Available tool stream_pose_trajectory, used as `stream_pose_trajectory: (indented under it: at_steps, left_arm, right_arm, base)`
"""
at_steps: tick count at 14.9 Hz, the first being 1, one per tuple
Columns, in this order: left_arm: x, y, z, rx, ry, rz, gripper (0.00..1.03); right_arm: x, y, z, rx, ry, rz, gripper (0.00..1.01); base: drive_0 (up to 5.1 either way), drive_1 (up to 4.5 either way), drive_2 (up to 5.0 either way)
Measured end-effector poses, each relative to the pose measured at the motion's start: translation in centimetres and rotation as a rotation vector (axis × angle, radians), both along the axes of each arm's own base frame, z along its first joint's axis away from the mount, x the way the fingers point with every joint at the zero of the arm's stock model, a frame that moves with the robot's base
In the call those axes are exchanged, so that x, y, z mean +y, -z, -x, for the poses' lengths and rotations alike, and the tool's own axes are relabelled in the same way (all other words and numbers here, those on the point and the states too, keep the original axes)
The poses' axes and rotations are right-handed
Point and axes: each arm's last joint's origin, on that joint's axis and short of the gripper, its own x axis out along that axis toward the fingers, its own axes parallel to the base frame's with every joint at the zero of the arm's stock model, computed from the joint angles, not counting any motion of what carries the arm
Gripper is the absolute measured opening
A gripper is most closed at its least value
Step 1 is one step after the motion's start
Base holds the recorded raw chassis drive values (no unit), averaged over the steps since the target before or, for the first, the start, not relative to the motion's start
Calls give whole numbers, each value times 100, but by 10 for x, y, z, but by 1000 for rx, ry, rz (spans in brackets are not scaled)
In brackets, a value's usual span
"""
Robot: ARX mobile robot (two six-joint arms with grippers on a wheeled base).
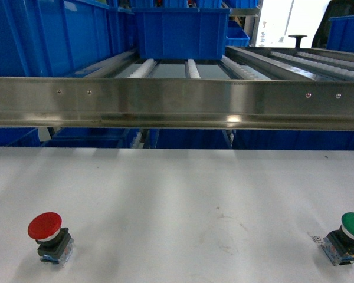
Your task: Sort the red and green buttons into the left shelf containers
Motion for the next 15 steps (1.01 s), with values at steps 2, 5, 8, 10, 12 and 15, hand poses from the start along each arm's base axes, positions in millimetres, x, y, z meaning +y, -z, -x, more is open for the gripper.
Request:
stream_pose_trajectory:
  at_steps: [2, 5, 8, 10, 12, 15]
  left_arm:
    - [0, 0, 0, 0, 0, 0, 98]
    - [0, 0, 0, 0, 0, 0, 98]
    - [0, 0, 0, 0, 0, 0, 98]
    - [0, 0, 0, 0, 0, 0, 98]
    - [0, 0, 0, 0, 0, 0, 98]
    - [1, -3, -5, -19, 19, 3, 98]
  right_arm:
    - [0, 0, 0, 0, 0, 0, 98]
    - [0, 0, 0, 0, 0, 0, 98]
    - [0, 0, 0, 0, 0, 0, 98]
    - [0, 0, 0, 0, 0, 0, 98]
    - [0, 0, 0, 0, 0, 0, 98]
    - [4, 0, -1, -1, -21, 11, 98]
  base:
    - [0, 0, 0]
    - [0, 0, 0]
    - [0, 0, 0]
    - [0, 0, 0]
    - [0, 0, 0]
    - [0, 0, 0]
